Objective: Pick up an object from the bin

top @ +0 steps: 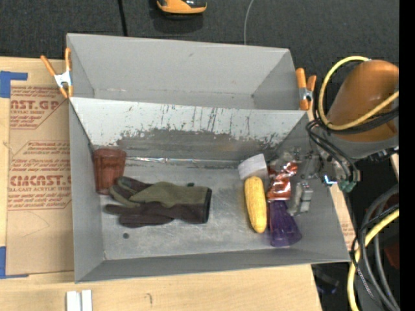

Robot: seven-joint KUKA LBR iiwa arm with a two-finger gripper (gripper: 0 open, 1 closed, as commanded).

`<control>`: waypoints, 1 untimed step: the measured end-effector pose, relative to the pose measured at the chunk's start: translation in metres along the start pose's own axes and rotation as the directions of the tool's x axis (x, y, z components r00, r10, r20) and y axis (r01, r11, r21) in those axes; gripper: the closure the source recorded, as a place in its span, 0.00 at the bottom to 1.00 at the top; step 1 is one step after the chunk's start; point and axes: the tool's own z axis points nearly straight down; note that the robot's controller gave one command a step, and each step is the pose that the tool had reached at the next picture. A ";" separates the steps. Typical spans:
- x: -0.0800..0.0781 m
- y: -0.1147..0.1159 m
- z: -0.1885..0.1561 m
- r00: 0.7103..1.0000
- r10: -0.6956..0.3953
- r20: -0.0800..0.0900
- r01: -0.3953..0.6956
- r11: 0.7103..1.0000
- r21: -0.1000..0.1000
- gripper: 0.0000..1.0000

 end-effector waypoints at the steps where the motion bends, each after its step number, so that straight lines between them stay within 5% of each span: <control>1: -0.002 0.001 -0.005 1.000 -0.002 0.008 0.002 1.000 0.001 0.00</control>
Offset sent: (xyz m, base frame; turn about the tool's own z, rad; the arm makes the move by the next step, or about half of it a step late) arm 0.0244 0.0416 -0.1203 -0.0054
